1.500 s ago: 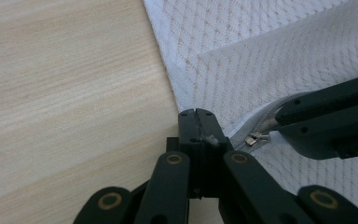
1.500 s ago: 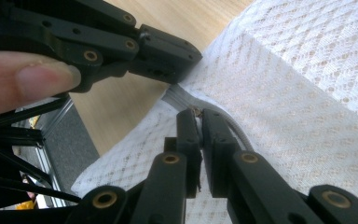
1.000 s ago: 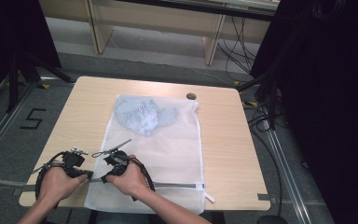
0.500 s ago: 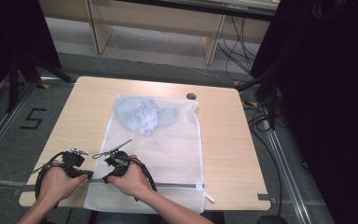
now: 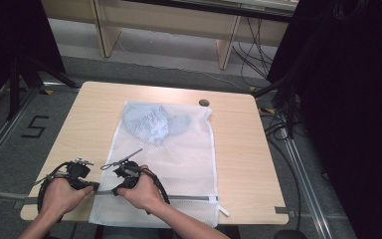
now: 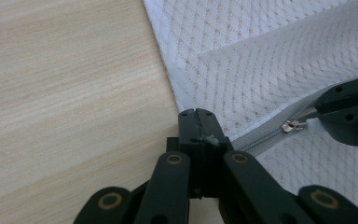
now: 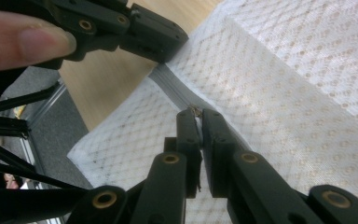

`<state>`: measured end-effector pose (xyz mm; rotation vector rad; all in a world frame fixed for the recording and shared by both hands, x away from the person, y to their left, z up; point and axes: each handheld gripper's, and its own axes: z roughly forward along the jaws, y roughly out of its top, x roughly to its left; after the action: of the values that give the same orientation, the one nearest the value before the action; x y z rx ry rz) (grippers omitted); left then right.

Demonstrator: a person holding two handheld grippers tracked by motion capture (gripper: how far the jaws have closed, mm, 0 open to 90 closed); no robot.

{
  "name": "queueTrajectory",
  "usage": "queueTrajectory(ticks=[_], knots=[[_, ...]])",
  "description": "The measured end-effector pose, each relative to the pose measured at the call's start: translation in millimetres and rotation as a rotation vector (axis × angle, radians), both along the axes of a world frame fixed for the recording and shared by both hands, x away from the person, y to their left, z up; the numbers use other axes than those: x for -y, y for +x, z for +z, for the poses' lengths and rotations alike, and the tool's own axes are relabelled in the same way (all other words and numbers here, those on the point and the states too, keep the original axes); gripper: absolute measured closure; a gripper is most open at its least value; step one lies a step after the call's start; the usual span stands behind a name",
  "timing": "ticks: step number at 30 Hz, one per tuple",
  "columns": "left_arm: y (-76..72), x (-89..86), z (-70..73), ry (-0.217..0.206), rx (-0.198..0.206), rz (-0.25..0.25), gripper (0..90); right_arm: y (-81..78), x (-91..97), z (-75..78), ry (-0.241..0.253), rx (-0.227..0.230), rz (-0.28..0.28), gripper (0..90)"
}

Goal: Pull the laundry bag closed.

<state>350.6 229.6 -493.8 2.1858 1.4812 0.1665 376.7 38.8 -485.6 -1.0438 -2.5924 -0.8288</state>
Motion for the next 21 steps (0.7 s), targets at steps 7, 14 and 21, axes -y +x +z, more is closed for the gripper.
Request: queueTrajectory(ticks=[7, 14, 21], knots=[[0.0, -0.1, 0.0, -0.001, 0.000, 0.000, 90.0, 0.0, 2.8, 0.8, 0.003, 0.005, -0.002, 87.0], [0.0, -0.1, 0.0, 0.000, 0.000, -0.001, 90.0, -0.8, 5.4, 2.9, -0.007, 0.001, -0.008, 87.0], [0.2, 0.0, 1.0, 0.002, -0.008, 0.001, 90.0, -1.1, 7.5, 3.3, -0.016, -0.003, -0.008, 87.0]])
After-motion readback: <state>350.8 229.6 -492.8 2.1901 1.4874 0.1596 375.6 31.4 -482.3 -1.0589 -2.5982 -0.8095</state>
